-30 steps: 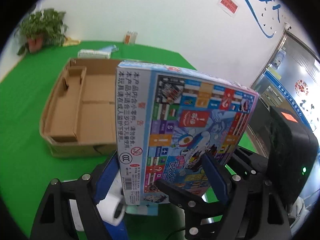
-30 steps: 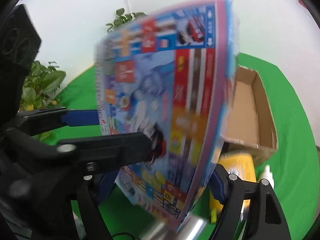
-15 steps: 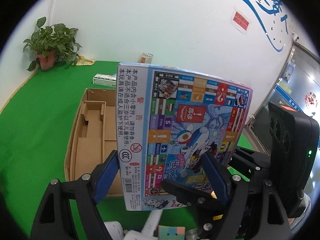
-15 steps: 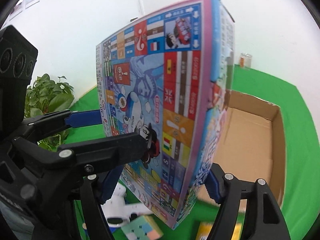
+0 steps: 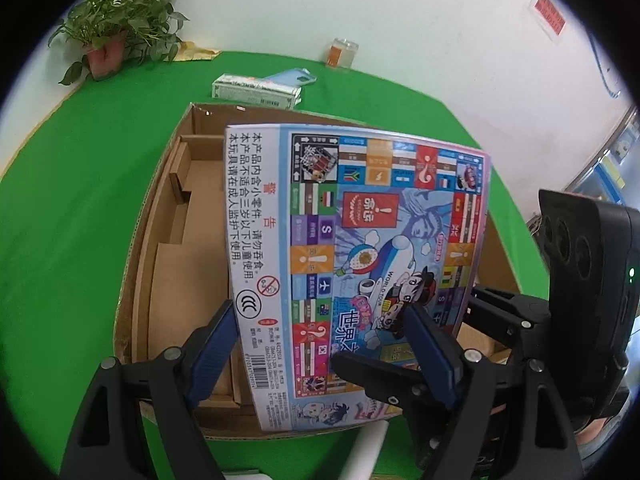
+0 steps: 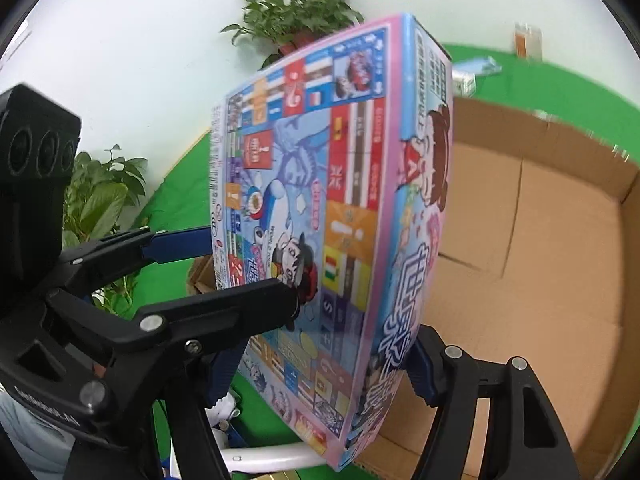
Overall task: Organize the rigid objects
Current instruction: 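Lower the game box flat beside the insert and open both grippers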
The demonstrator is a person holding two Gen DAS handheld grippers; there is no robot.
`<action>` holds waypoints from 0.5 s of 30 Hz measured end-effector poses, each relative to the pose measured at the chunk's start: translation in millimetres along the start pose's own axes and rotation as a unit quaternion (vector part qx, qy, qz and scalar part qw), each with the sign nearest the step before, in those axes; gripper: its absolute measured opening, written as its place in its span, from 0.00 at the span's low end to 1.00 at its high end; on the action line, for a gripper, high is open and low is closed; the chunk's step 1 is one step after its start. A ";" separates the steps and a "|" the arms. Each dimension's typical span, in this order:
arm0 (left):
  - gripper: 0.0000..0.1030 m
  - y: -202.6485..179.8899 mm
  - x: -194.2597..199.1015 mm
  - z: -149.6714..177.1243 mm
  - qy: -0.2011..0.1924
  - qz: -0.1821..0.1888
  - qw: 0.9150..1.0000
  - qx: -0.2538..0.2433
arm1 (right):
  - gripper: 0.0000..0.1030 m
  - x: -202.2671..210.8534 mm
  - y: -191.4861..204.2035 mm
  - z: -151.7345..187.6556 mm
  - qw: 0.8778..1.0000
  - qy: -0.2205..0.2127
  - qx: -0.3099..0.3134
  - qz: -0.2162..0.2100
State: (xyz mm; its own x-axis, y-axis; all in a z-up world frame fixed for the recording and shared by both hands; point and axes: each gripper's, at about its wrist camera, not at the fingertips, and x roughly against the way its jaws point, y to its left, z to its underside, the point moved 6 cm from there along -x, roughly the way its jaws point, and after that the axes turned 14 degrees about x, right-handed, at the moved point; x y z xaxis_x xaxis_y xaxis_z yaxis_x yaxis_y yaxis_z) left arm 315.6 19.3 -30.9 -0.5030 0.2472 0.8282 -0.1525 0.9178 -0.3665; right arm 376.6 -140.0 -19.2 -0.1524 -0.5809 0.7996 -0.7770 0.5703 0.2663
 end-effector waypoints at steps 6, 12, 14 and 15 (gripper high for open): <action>0.64 8.1 -31.2 -0.3 0.040 -0.018 0.999 0.009 | 0.67 -22.5 -31.1 4.0 0.999 0.030 -0.027 -0.001; 0.52 12.9 -22.4 3.0 0.018 -0.014 1.000 0.001 | 0.78 -38.2 -68.0 14.8 0.992 0.092 -0.070 0.050; 0.52 15.1 -5.8 4.9 -0.013 -0.012 1.000 -0.005 | 0.76 -32.5 -80.4 22.3 0.991 0.092 -0.076 0.054; 0.53 16.3 4.2 6.7 -0.029 -0.008 1.000 -0.007 | 0.76 -27.4 -90.3 22.8 0.991 0.089 -0.081 0.063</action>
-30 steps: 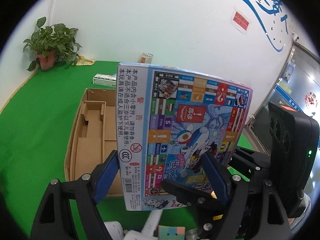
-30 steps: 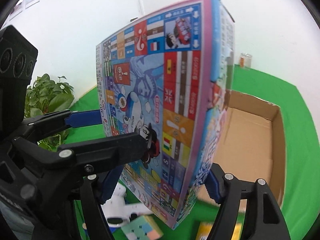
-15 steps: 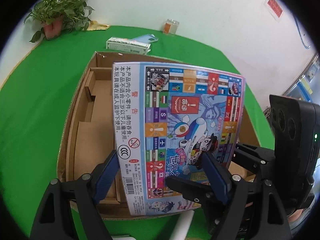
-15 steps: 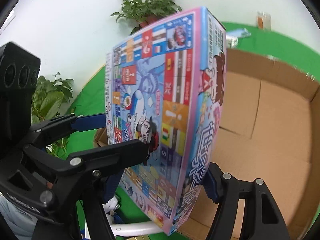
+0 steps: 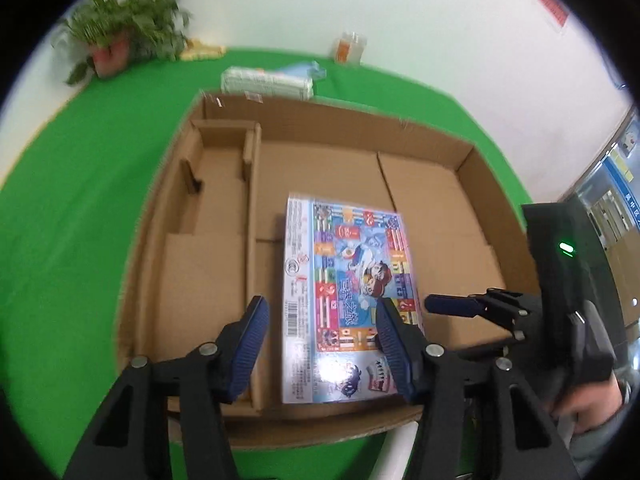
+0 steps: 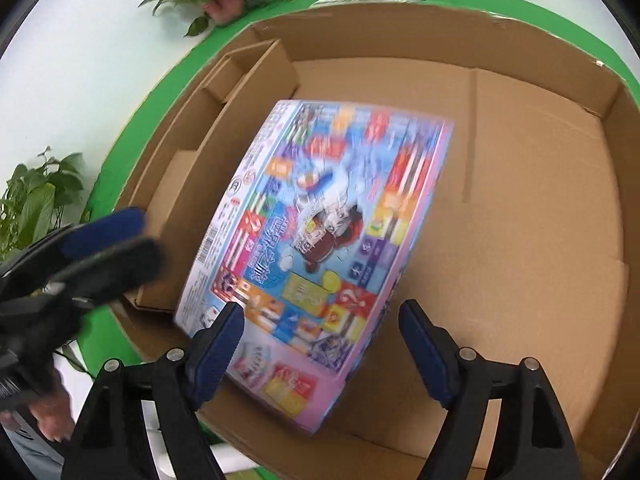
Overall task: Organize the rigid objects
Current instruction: 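Lower the game box flat beside the insert and open both grippers, then withdraw both grippers and reach toward the silver metal cylinder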
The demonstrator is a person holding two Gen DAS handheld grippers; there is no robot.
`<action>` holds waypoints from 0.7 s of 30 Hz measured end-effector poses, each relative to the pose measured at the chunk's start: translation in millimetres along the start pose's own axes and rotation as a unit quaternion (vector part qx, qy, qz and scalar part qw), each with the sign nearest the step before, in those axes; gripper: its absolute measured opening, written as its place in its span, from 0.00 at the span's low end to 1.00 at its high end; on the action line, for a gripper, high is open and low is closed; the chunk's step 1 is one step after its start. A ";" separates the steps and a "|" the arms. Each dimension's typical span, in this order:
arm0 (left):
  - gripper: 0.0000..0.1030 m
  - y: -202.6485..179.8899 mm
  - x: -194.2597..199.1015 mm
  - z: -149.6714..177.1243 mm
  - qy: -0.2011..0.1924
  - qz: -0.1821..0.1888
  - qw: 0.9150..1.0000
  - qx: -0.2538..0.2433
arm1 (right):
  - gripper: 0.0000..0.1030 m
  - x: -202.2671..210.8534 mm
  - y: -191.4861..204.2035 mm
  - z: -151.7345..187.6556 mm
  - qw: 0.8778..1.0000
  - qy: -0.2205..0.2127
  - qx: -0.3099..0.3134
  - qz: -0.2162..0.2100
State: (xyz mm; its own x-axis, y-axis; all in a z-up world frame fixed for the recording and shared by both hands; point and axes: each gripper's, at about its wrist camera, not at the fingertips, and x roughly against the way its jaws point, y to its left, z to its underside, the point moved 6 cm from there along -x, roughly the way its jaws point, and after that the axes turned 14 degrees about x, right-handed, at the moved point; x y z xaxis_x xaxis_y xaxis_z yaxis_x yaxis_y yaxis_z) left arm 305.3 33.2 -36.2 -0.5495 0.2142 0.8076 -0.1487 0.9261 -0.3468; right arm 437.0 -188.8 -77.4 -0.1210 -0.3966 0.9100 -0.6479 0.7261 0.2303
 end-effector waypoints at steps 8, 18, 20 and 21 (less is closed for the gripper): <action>0.55 -6.5 63.7 14.4 -0.103 0.010 0.994 -0.030 | 0.40 7.0 -26.2 -16.8 1.000 -0.004 0.008 0.010; 0.77 -20.0 133.7 27.0 -0.238 -0.023 0.969 -0.064 | 0.58 43.0 2.2 -0.2 0.995 -0.032 0.050 0.086; 0.77 -18.5 137.4 32.1 -0.238 -0.032 0.968 -0.068 | 0.92 89.4 21.4 22.4 0.984 -0.093 0.057 0.139; 0.77 -18.3 136.0 34.7 -0.230 -0.029 0.970 -0.073 | 0.96 97.5 47.6 44.5 0.978 -0.120 0.059 0.159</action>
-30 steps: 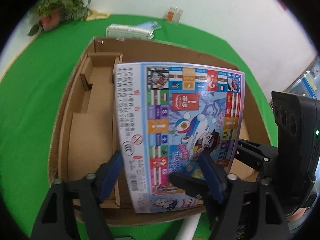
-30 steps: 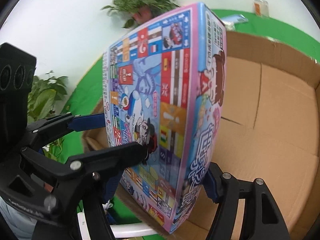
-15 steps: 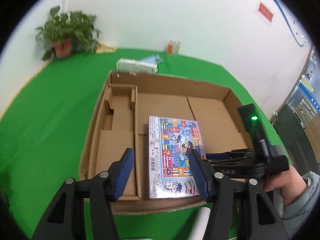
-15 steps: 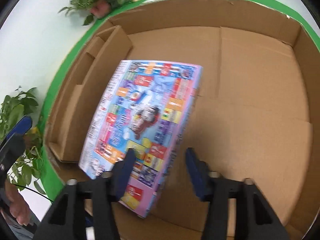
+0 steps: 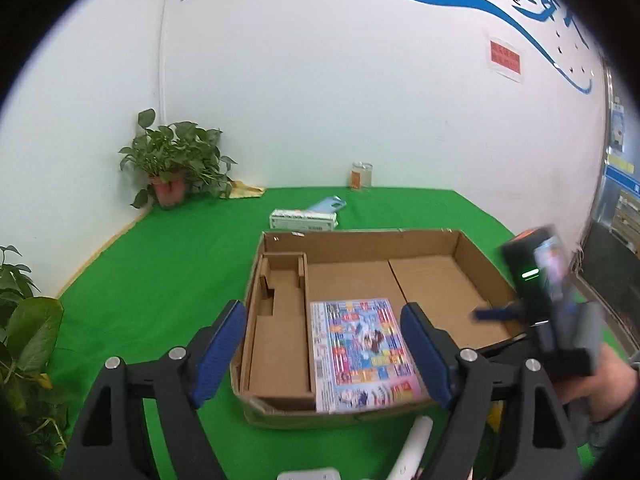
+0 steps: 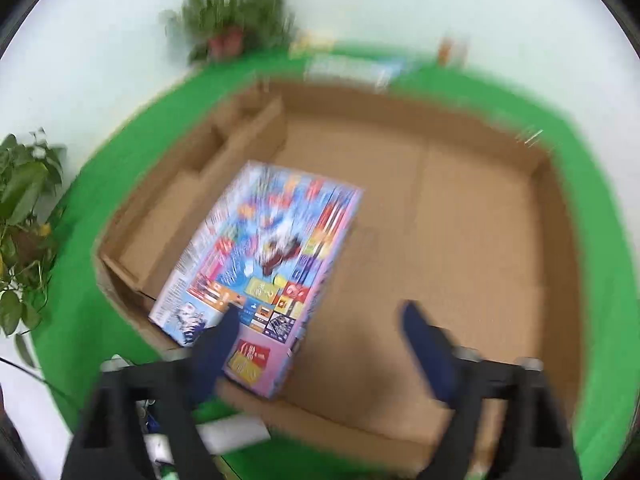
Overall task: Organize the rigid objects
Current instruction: 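Withdraw both grippers and reach toward the silver metal cylinder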
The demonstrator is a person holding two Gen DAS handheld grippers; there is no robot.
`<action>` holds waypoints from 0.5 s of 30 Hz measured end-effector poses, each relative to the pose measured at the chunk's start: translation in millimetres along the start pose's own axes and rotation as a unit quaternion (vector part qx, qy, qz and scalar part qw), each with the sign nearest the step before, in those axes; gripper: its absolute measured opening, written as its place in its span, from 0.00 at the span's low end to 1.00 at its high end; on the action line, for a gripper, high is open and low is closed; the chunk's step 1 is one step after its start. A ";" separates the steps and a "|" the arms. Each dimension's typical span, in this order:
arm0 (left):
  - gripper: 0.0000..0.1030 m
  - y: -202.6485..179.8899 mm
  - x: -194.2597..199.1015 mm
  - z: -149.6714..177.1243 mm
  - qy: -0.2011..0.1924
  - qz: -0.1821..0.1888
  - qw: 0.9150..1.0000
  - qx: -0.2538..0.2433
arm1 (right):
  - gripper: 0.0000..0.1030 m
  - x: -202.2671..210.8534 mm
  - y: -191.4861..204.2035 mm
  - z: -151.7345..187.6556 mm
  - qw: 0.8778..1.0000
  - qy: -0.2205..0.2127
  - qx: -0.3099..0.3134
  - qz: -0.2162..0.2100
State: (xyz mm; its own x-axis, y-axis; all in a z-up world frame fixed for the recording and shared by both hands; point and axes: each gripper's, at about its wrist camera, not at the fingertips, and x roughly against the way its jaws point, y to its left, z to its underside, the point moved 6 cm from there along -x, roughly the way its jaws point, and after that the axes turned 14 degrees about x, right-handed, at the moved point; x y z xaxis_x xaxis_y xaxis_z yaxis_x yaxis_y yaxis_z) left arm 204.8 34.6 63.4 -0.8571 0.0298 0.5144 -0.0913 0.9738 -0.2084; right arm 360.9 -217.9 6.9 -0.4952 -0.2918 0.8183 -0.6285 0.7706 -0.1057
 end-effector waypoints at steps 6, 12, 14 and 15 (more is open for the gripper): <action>0.02 -4.8 18.0 30.8 0.046 0.022 0.999 0.008 | 0.96 107.3 38.6 38.8 0.989 -0.107 -0.015 0.100; 0.98 -23.2 66.5 34.8 -0.022 0.068 0.997 0.044 | 0.64 166.5 71.2 92.4 0.984 -0.121 -0.048 0.123; 0.99 -26.1 78.2 41.0 -0.048 0.059 0.996 0.043 | 0.99 174.4 81.0 111.6 0.982 -0.124 -0.061 0.127; 0.99 -29.4 80.6 45.7 -0.045 0.054 0.997 0.030 | 1.00 177.5 87.9 121.7 0.981 -0.129 -0.064 0.130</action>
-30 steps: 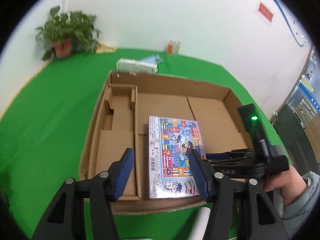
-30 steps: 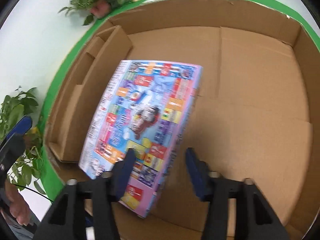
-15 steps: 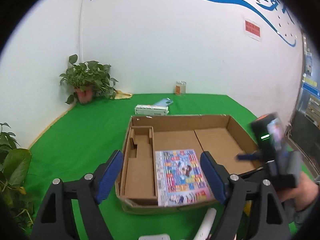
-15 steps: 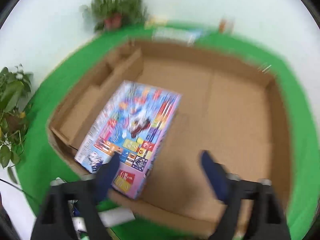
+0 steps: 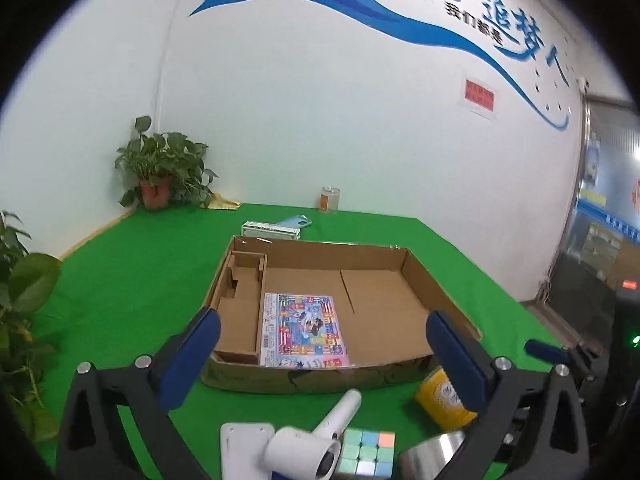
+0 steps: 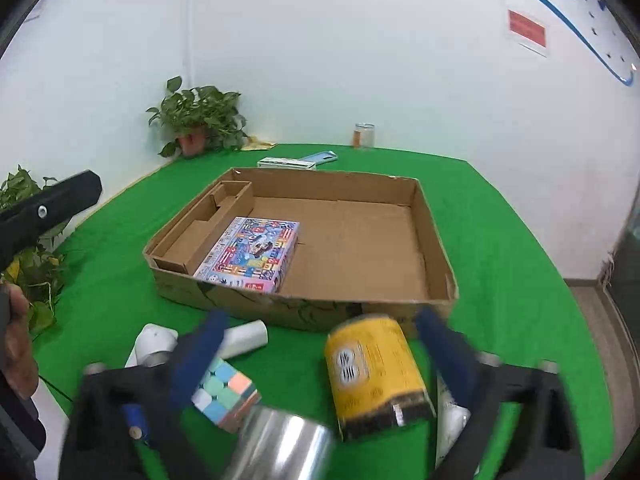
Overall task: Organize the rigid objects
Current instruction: 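Withdraw both grippers and reach toward the silver metal cylinder, then grasp the silver cylinder with both grippers and lift it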
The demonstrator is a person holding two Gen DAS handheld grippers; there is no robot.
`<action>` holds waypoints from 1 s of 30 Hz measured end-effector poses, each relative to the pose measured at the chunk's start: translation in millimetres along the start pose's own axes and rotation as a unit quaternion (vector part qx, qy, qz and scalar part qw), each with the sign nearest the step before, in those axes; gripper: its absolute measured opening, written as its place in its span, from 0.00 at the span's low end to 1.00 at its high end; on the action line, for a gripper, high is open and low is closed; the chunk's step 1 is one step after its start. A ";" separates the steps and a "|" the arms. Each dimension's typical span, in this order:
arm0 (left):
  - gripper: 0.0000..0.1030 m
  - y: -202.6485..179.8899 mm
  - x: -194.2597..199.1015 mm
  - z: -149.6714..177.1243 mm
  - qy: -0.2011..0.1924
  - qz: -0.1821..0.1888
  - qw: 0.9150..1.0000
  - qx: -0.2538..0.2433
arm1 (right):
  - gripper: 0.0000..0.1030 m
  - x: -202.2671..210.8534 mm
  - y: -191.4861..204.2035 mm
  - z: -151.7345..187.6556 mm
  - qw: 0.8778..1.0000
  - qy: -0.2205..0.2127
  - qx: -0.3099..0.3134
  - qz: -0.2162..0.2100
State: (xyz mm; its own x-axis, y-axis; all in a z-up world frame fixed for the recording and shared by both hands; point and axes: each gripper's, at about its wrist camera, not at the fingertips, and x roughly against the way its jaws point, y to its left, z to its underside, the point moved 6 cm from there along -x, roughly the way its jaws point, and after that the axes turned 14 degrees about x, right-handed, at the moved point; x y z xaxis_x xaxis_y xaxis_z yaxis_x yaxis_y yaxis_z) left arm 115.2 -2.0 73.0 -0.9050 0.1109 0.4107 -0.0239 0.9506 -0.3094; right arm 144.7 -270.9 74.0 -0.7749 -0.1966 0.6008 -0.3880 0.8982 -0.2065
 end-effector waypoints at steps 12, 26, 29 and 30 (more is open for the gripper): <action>0.99 -5.0 18.0 53.8 0.044 -0.002 0.999 0.022 | 1.00 38.1 11.2 62.2 1.000 0.007 -0.009 0.002; 0.99 -11.6 -0.1 123.9 0.258 0.173 0.943 0.122 | 0.93 51.4 17.0 131.8 0.979 0.071 -0.103 -0.160; 0.99 -24.1 -7.5 147.2 0.317 0.209 0.914 0.142 | 0.91 40.5 33.4 155.1 0.962 0.121 -0.122 -0.212; 0.98 -29.5 -8.5 153.2 0.330 0.216 0.909 0.136 | 0.90 35.7 38.9 163.4 0.956 0.135 -0.128 -0.226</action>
State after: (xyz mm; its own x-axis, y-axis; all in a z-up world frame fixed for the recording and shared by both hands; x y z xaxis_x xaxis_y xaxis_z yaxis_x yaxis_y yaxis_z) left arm 58.6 -75.3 -52.8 -0.4058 0.6919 0.5972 0.0887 0.6801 -0.7277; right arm 20.3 -307.2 -38.7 -0.3856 -0.5101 0.7689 -0.4913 0.8188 0.2968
